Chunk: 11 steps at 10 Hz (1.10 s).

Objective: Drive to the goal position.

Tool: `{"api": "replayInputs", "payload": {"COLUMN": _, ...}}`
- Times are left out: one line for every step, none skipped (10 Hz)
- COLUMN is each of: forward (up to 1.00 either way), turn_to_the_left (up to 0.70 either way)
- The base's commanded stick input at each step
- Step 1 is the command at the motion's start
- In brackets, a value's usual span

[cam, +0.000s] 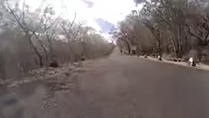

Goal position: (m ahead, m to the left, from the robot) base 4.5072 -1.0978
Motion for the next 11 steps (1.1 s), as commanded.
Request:
{"api": "replayInputs", "payload": {"forward": 0.7, "turn_to_the_left": 0.0}}
{"api": "replayInputs", "payload": {"forward": 0.7, "turn_to_the_left": 0.0}}
{"api": "replayInputs", "payload": {"forward": 0.7, "turn_to_the_left": 0.0}}
{"api": "replayInputs", "payload": {"forward": 0.7, "turn_to_the_left": 0.0}}
{"api": "replayInputs", "payload": {"forward": 0.7, "turn_to_the_left": 0.0}}
{"api": "replayInputs", "payload": {"forward": 0.7, "turn_to_the_left": 0.0}}
{"api": "replayInputs", "payload": {"forward": 0.7, "turn_to_the_left": 0.0}}
{"api": "replayInputs", "payload": {"forward": 0.7, "turn_to_the_left": 0.0}}
{"api": "replayInputs", "payload": {"forward": 0.7, "turn_to_the_left": 0.0}}
{"api": "replayInputs", "payload": {"forward": 0.7, "turn_to_the_left": 0.0}}
{"api": "replayInputs", "payload": {"forward": 0.7, "turn_to_the_left": 0.0}}
